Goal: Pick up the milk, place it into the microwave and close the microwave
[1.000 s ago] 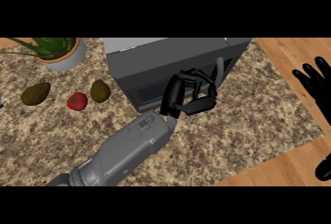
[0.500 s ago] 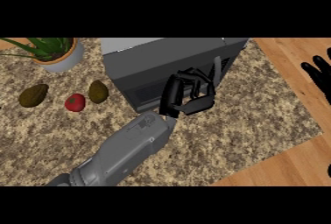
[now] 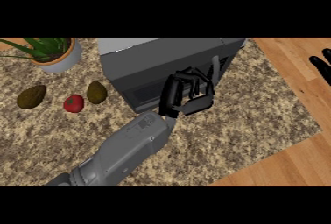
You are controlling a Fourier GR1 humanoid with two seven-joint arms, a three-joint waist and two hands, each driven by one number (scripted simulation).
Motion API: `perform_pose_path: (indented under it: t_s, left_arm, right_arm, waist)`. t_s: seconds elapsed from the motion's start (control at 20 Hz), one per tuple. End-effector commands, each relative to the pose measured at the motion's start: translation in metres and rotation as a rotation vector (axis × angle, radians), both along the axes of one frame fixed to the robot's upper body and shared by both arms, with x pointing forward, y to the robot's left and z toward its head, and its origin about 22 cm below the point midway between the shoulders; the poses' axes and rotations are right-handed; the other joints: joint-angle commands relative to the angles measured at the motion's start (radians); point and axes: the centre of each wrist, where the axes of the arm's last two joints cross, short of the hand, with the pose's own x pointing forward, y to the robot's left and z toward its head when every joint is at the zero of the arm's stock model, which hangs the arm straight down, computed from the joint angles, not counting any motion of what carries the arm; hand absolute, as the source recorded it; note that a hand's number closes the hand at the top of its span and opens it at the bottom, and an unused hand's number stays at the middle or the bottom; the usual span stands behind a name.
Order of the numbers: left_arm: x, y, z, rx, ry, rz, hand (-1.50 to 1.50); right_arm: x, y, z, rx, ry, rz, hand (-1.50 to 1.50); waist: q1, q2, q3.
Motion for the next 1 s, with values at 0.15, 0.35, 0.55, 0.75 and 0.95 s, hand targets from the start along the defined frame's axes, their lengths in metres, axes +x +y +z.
perform_pose_path:
  t_s: [0.15, 0.35, 0.55, 0.75, 0.95]
  left_arm:
    - [0.018, 0.003, 0.009, -0.01, 0.002, 0.028, 1.5]
    - [0.019, 0.003, 0.008, -0.005, -0.002, 0.047, 1.5]
    - [0.018, 0.004, 0.005, -0.012, -0.007, 0.046, 1.5]
    - [0.019, 0.002, 0.008, -0.006, -0.021, 0.041, 1.5]
    - [0.02, 0.003, 0.007, -0.021, -0.027, 0.047, 1.5]
  right_arm:
    - [0.001, -0.002, 0.006, -0.008, 0.01, 0.008, -1.5]
    - [0.002, -0.002, 0.01, 0.005, 0.005, 0.012, -1.5]
    - [0.003, -0.005, 0.017, 0.004, -0.001, 0.006, -1.5]
    - [0.004, -0.004, 0.02, -0.002, -0.002, 0.028, -1.5]
    - [0.003, -0.004, 0.024, -0.002, -0.009, 0.076, -1.5]
  waist:
    - [-0.009, 0.018, -0.002]
    - [-0.019, 0.014, -0.001]
    - [-0.02, 0.018, -0.001]
    - [-0.016, 0.016, 0.0]
    - [-0.011, 0.017, 0.001]
